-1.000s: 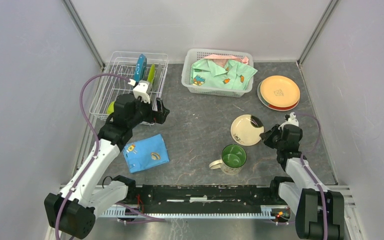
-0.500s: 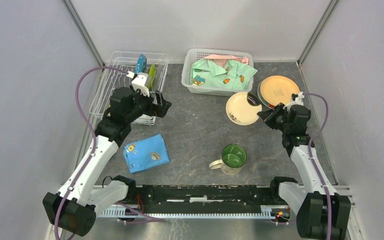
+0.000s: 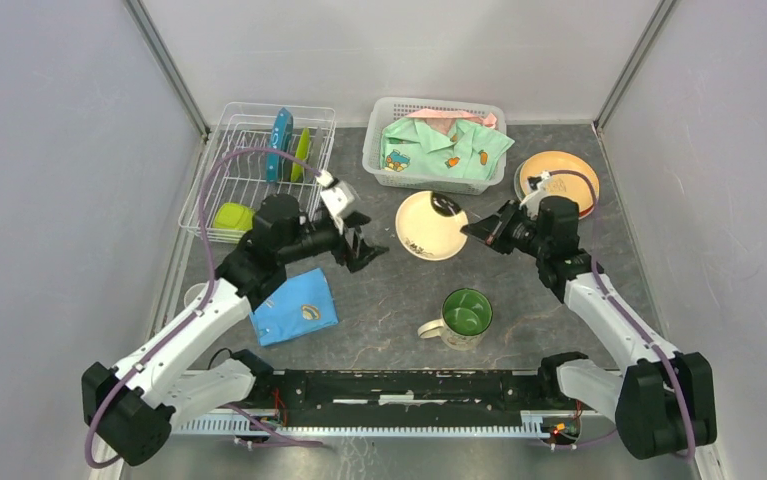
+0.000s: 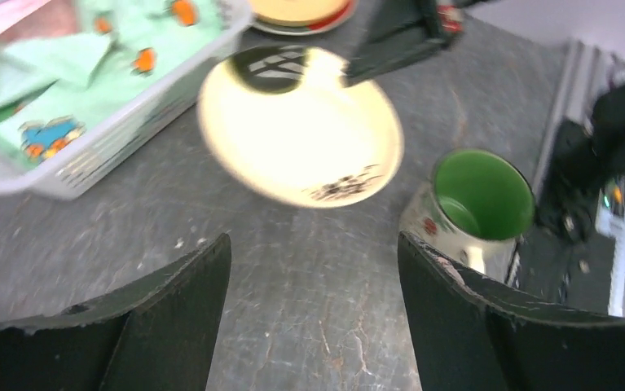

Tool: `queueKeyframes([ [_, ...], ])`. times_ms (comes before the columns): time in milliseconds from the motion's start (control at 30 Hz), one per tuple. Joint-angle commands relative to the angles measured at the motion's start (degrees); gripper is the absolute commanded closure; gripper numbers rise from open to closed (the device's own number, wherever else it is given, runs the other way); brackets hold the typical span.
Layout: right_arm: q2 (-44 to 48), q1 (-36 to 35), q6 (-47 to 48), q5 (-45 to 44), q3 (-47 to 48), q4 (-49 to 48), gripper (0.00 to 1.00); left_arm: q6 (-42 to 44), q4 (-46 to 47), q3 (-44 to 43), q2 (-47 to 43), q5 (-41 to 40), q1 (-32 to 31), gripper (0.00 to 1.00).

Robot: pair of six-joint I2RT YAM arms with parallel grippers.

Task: Load the mixed dishes into the dish rack
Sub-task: Pick up the plate at the center of the board.

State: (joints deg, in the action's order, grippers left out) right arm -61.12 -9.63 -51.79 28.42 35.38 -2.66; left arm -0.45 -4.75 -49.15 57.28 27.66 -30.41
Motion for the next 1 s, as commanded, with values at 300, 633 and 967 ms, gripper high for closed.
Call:
queueKeyframes([
  [300, -3.54, -7.78, -6.10, 2.08, 1.74, -8.11, 1.00, 41.94, -9.22, -1.64, -0.50, 0.93, -16.14, 0.34],
  [633, -3.78, -8.19, -7.18, 3.36, 0.27, -10.70, 1.00, 50.16, -11.22, -1.86, 2.83, -12.73, -23.04, 0.37],
  [967, -4.25, -8.38, -6.75, 3.24, 0.06, -10.63, 1.00, 55.29, -8.52, -2.85, 7.99, -22.99, -27.15, 0.38],
])
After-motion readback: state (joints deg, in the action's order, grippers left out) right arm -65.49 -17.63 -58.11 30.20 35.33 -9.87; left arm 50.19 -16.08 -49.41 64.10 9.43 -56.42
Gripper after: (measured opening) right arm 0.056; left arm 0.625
